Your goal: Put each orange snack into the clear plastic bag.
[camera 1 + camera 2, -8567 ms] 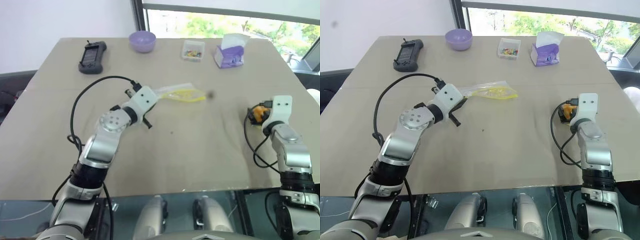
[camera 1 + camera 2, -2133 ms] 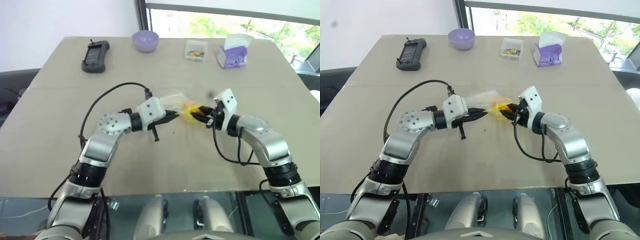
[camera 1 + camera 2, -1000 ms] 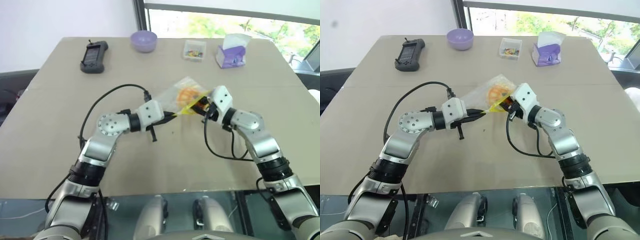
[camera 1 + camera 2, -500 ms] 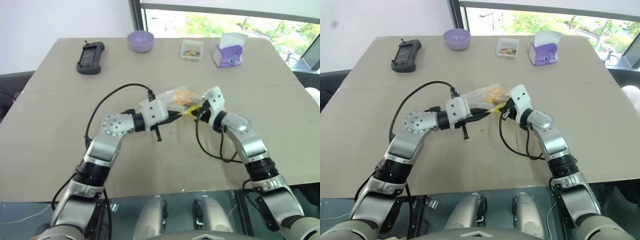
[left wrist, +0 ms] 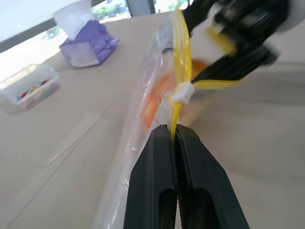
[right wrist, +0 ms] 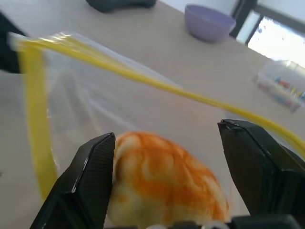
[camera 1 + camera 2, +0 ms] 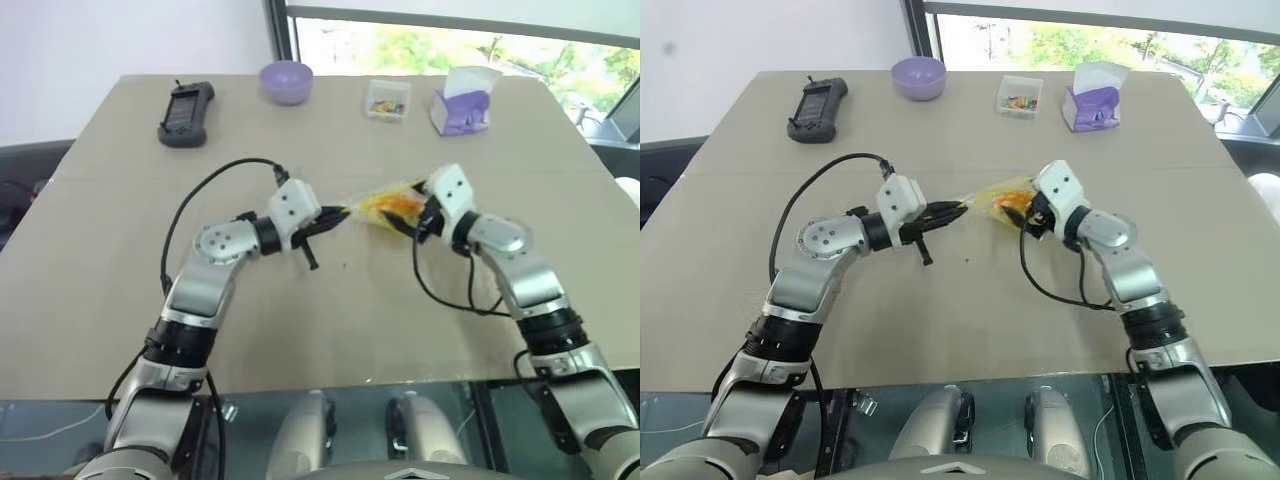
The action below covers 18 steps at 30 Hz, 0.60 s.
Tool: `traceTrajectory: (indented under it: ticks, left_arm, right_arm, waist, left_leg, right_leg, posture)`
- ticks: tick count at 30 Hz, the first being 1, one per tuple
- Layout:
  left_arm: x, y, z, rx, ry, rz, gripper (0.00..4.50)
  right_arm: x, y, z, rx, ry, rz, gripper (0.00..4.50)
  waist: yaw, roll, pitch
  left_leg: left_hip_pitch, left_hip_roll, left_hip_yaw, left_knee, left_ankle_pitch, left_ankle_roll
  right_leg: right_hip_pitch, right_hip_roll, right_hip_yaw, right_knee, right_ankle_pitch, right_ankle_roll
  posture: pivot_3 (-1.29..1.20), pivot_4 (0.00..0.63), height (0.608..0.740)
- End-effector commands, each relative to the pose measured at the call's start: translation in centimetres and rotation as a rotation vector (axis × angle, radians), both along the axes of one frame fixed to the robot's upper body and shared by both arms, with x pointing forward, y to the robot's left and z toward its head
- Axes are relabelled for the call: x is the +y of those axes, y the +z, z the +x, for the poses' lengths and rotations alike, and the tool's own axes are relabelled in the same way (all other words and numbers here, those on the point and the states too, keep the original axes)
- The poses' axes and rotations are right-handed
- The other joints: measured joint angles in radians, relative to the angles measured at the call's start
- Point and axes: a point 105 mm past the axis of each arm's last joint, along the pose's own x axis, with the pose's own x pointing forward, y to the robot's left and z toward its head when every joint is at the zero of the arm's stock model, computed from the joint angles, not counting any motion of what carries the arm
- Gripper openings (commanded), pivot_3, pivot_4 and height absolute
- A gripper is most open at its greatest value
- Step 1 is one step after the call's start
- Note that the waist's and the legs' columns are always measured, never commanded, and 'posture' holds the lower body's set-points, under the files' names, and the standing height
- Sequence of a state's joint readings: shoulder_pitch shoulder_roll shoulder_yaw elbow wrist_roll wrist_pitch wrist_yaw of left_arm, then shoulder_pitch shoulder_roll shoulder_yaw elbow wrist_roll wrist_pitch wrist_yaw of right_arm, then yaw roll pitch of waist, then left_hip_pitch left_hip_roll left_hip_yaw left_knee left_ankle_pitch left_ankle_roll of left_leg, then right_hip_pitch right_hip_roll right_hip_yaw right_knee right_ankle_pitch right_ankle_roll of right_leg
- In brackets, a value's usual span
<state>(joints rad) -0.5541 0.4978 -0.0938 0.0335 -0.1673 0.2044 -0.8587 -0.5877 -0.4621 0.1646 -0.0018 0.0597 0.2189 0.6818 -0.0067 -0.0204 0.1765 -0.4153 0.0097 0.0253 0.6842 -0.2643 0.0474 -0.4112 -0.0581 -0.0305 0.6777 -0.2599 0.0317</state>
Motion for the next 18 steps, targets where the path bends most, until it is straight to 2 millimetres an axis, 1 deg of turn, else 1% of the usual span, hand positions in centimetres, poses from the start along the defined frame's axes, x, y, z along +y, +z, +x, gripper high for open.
traceTrajectory:
  ticks: [1,5,6,8,9,12,13,14,15,16,17,18]
  left_arm:
    - [0.4,1.7,0.5,-0.027,0.027,-0.054,0.0]
    - [0.4,1.7,0.8,-0.026,0.037,-0.05,0.0]
    - [0.3,1.7,0.8,-0.032,0.035,-0.045,0.0]
    - [0.0,1.8,0.8,-0.036,0.029,-0.043,0.0]
    - [-0.1,1.8,0.8,-0.037,0.029,-0.045,0.0]
    - [-0.1,1.9,0.8,-0.036,0.034,-0.052,0.0]
    - [0.0,1.9,0.9,-0.033,0.041,-0.057,0.0]
    - [0.0,1.9,0.9,-0.031,0.047,-0.059,0.0]
    - [0.1,1.9,1.0,-0.03,0.054,-0.06,0.0]
    - [0.2,1.9,1.0,-0.03,0.059,-0.061,0.0]
    - [0.2,1.9,1.0,-0.028,0.064,-0.067,0.0]
    - [0.2,2.0,1.1,-0.027,0.066,-0.072,0.0]
  right_arm:
    - [-1.5,1.8,-1.1,-0.059,0.015,-0.001,3.88]
    - [-2.6,1.9,-1.2,-0.027,-0.002,0.001,3.88]
    - [-2.6,1.8,-1.2,-0.019,-0.005,0.007,3.65]
    - [-2.5,1.9,-1.1,-0.03,-0.018,0.016,3.33]
    - [-2.2,1.7,-1.4,-0.021,-0.002,0.012,2.97]
    - [-2.2,1.4,-1.9,-0.027,0.011,-0.026,2.97]
    - [-2.5,1.2,-2.1,-0.034,0.008,-0.064,3.19]
    - [-2.8,0.8,-2.5,-0.034,0.015,-0.103,3.54]
    - [-3.0,0.5,-2.8,-0.028,0.018,-0.12,3.96]
    - [-3.1,0.4,-3.0,-0.026,0.021,-0.128,4.28]
    - [-3.2,0.3,-3.1,-0.032,0.015,-0.139,4.46]
    - [-3.3,0.2,-3.2,-0.038,0.007,-0.148,4.46]
  waist:
    - [0.0,0.0,0.0]
    - [-0.001,0.0,0.0]
    - [-0.002,0.0,0.0]
    - [-0.004,0.0,0.0]
    - [-0.004,0.0,0.0]
    - [-0.002,0.0,0.0]
    - [-0.001,0.0,0.0]
    - [0.002,0.0,0.0]
    - [0.006,0.0,0.0]
    - [0.008,0.0,0.0]
    - [0.009,0.0,0.0]
    - [0.01,0.0,0.0]
  left_leg:
    - [0.0,0.0,0.0,0.0,0.0,0.0]
    - [0.0,0.0,0.0,0.0,0.0,0.0]
    - [0.0,0.0,0.0,0.0,0.0,0.0]
    - [0.0,0.0,0.001,0.0,0.0,0.0]
    - [0.0,0.0,0.0,0.0,0.0,0.0]
    - [0.0,0.0,0.0,0.0,0.0,0.0]
    - [0.0,0.0,0.0,0.0,0.0,0.0]
    - [0.0,0.0,0.0,0.0,0.0,0.0]
    - [-0.001,0.0,0.0,0.0,0.0,0.0]
    - [-0.001,0.0,0.0,0.0,0.0,0.0]
    - [-0.001,-0.001,0.0,0.0,0.0,0.0]
    - [-0.001,-0.001,0.0,0.0,0.0,0.0]
  right_leg:
    - [0.0,0.0,0.0,0.0,0.0,0.0]
    - [0.0,0.0,0.001,0.0,0.0,0.0]
    - [0.0,0.0,0.001,0.0,0.0,0.0]
    - [0.0,0.0,0.001,0.0,0.0,0.0]
    - [0.0,0.0,0.002,0.0,0.0,0.0]
    - [0.0,0.0,0.002,0.0,0.0,0.0]
    - [0.0,0.0,0.002,0.0,0.0,0.0]
    - [0.0,0.0,0.002,0.0,0.0,0.0]
    - [0.0,-0.001,0.002,0.0,0.0,0.0]
    - [0.0,-0.001,0.002,-0.001,0.0,0.0]
    - [0.0,-0.001,0.002,-0.001,0.0,0.0]
    - [0.0,-0.001,0.002,-0.001,0.0,0.0]
  posture:
    - [0.0,0.15,0.74]
    - [0.0,0.15,0.74]
    - [0.0,0.15,0.74]
    - [0.0,0.15,0.74]
    - [0.0,0.15,0.74]
    - [0.0,0.15,0.74]
    - [0.0,0.15,0.74]
    - [0.0,0.15,0.74]
    - [0.0,0.15,0.74]
    - [0.0,0.15,0.74]
    - [0.0,0.15,0.74]
    - [0.0,0.15,0.74]
